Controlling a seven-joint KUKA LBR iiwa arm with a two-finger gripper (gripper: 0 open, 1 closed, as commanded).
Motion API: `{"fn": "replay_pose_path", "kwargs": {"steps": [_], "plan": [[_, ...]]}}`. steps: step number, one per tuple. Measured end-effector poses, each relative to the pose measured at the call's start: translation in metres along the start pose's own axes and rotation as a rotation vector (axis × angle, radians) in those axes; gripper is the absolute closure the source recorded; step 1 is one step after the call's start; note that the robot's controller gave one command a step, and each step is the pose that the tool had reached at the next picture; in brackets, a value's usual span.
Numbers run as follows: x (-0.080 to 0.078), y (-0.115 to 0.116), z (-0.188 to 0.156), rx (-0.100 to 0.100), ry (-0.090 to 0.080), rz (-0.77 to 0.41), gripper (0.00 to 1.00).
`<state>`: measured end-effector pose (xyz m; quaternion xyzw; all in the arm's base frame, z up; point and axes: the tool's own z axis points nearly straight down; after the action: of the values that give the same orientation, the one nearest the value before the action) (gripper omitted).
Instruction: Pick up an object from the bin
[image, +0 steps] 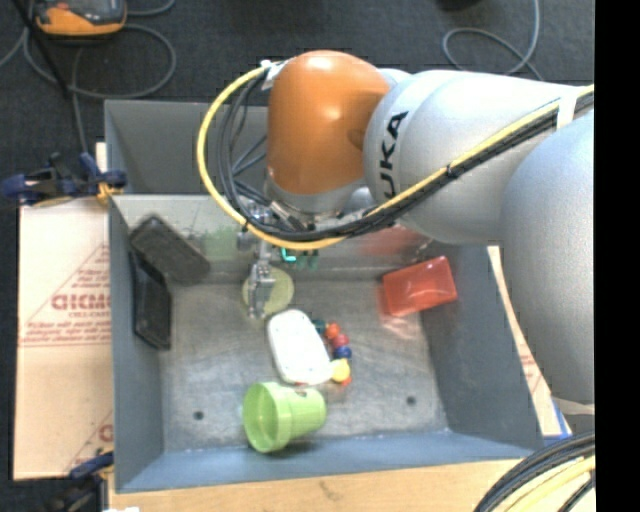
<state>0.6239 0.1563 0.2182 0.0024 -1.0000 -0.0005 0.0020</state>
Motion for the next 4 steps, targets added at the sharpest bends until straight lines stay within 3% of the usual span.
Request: {"fn": "replay_pose_path", "kwargs": {"steps": [1,2,3,4], "plan": [[-0.002,-0.001,-0.005,-0.001,-0.008,0.003,0.0],[-0.009,-0.048,0.041,-0.003,-0.013,0.074,0.0],[-0.008,-0.061,0.055,-0.001,-0.011,0.093,0.0],[-0.007,-0.038,0.055,0.004,-0.007,0.023,0.0]]}}
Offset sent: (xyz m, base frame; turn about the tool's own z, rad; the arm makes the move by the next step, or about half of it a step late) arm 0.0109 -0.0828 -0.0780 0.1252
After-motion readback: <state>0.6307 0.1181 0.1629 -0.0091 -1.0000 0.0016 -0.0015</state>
